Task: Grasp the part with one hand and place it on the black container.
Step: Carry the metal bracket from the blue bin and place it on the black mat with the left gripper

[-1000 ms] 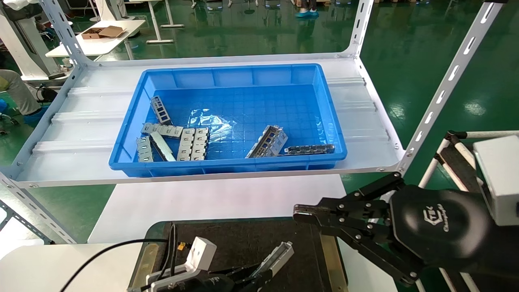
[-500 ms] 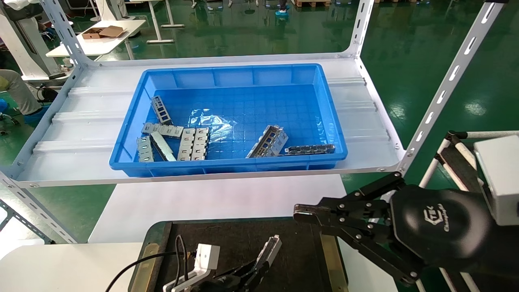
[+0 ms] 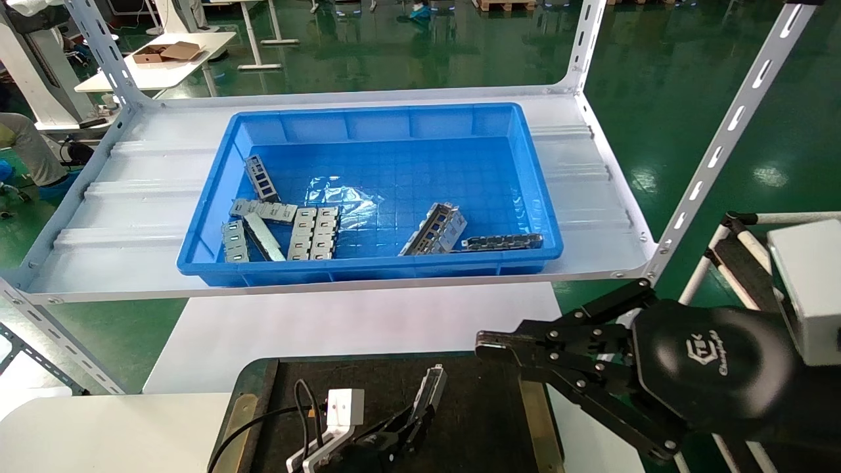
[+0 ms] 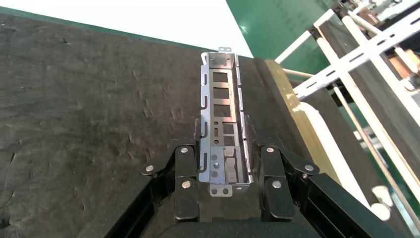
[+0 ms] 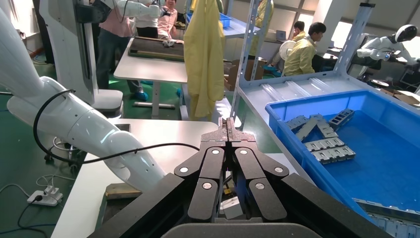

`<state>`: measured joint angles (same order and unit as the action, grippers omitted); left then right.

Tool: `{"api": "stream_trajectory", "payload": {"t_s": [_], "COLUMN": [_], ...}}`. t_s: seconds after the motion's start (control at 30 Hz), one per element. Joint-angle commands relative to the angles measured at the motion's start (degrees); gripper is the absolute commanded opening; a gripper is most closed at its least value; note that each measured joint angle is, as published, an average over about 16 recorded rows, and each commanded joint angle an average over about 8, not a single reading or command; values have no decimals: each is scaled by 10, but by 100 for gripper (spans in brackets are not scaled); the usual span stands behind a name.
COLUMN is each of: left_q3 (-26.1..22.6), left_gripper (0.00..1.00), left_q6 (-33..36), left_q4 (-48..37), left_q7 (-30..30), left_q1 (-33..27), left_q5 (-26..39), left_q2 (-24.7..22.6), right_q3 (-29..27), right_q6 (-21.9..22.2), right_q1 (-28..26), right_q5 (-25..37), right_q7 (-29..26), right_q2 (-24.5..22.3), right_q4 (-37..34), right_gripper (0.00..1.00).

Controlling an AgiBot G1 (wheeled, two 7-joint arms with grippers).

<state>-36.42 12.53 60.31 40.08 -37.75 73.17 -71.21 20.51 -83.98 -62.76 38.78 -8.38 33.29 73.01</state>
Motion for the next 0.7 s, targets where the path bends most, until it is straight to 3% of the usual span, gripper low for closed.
{"api": "stream_trajectory", "payload": {"t_s": [0.03, 0.7], "left_q3": [-1, -22], "left_gripper": [0, 0], "left_q6": [-15, -106], "left_q4": [-6, -50], "left_q7": [1, 8], "left_q1": [0, -6], "left_q5": [4, 16], "left_q2": [-9, -56], "right_q3": [0, 0], "right_q6": [0, 0], "right_q1": [0, 0], "right_q5": [0, 0], "right_q7": [0, 0], "right_q2": [0, 0], "right_q4": [0, 0], "right_gripper": [0, 0]}}
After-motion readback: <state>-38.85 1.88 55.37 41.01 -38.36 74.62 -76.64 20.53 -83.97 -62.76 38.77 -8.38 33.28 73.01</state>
